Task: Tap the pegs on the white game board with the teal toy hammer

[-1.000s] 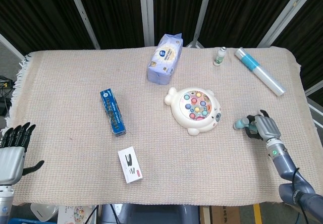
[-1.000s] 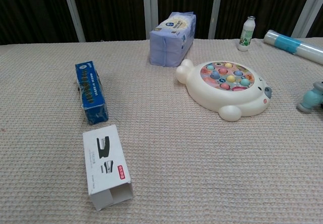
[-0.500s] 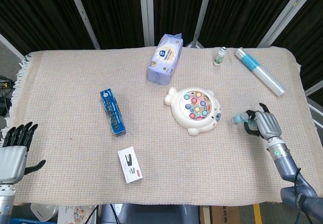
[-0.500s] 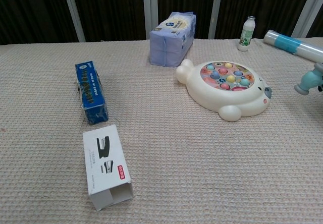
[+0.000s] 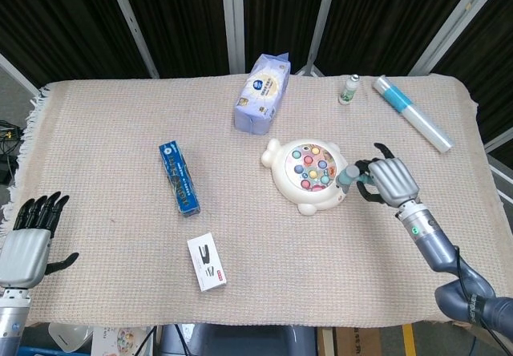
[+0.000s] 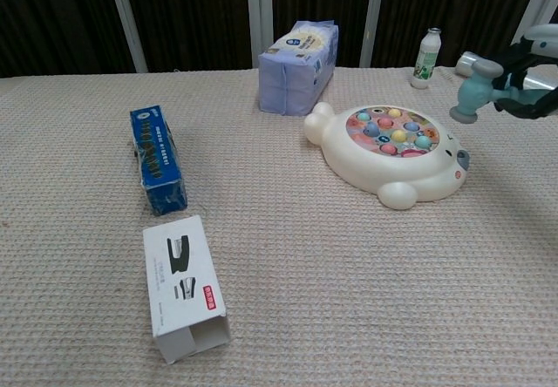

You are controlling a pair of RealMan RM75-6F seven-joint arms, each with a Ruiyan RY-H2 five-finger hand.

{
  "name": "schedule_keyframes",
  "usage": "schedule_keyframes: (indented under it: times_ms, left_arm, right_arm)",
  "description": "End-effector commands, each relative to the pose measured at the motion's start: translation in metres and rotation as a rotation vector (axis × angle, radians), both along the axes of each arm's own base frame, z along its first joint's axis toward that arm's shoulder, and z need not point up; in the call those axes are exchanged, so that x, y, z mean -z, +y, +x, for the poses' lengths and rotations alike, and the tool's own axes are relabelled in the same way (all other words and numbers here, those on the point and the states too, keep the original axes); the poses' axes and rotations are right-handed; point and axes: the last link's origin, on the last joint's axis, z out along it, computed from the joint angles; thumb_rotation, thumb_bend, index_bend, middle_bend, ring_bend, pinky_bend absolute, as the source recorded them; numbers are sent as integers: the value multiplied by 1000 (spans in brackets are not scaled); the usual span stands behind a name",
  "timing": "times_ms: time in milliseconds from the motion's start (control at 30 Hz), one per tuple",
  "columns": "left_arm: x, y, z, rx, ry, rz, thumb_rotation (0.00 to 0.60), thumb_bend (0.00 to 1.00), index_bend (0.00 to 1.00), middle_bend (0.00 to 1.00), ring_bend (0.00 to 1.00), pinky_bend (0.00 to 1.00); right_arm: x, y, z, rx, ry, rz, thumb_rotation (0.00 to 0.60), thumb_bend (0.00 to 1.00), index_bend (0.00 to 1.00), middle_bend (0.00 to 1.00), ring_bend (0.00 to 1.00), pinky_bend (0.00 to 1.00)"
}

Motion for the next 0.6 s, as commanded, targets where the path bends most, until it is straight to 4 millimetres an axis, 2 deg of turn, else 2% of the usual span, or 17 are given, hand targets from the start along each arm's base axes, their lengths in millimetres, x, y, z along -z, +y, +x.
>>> schedule_keyframes:
  times_ms: [33, 167, 400, 600]
  left_arm:
    - [0, 0, -1, -3, 0, -2, 600, 134, 0, 0, 0, 0]
    - [0, 0, -4, -14, -1, -4, 600, 134, 0, 0, 0, 0]
    - [0, 1, -7, -21, -4, -8, 600, 134, 0, 0, 0, 0]
    - [0, 0, -10, -30, -6, -5, 600, 134, 0, 0, 0, 0]
  right_arm:
    - [6, -11, 23, -31, 52, 26, 600, 727, 934, 766, 530, 118]
    - [21, -19, 34, -40, 110, 53, 600, 729, 938, 771, 538, 152]
    - [32, -26, 40, -26, 148, 64, 600, 729, 939, 771, 540, 259]
    - [36, -29, 39, -14, 168, 70, 600, 729, 941, 773, 540, 270]
